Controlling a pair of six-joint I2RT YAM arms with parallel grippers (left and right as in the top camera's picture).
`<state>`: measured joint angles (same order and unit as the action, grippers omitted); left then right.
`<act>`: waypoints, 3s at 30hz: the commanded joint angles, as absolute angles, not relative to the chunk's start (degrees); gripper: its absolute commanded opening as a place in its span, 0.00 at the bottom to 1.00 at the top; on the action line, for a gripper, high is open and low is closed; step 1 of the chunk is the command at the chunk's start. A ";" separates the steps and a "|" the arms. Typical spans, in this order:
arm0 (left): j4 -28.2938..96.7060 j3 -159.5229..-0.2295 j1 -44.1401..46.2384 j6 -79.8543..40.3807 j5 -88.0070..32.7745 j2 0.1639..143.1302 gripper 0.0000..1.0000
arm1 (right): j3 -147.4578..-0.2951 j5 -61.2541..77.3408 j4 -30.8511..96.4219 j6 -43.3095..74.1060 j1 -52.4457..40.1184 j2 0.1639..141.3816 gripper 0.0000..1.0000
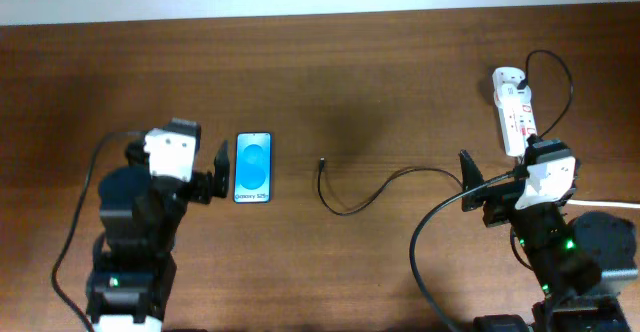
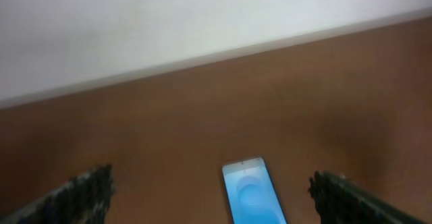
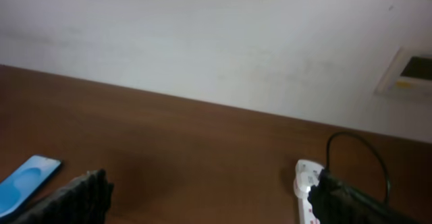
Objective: Plug charger to phone and switch on socket
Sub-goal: 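Move the left gripper over the blue phone and lower onto it, then grasp the phone's top edge with the left gripper and lift it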
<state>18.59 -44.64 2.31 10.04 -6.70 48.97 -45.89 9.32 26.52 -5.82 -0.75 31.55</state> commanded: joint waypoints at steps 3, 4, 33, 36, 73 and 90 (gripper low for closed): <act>30.74 -62.63 2.48 9.98 -12.49 62.52 0.99 | -59.42 12.12 36.84 -5.06 -1.13 41.63 0.98; 34.26 -66.78 2.48 9.98 -13.65 66.02 0.99 | -62.26 12.71 39.79 -5.08 -1.13 44.27 0.98; 70.59 -96.03 9.98 -9.69 -5.89 112.03 1.00 | -92.58 28.99 72.53 -5.10 -1.13 91.13 0.99; 67.02 -91.70 11.31 -11.18 -5.91 115.07 1.00 | -92.58 27.79 72.51 -5.13 -1.13 91.13 0.98; 53.19 -83.29 11.64 -8.36 -5.15 122.80 0.84 | -92.53 27.79 72.62 -5.13 -1.13 91.13 0.99; 65.14 -98.80 11.57 -9.82 -9.08 122.78 0.65 | -92.53 27.64 71.55 -5.08 -1.13 91.13 0.98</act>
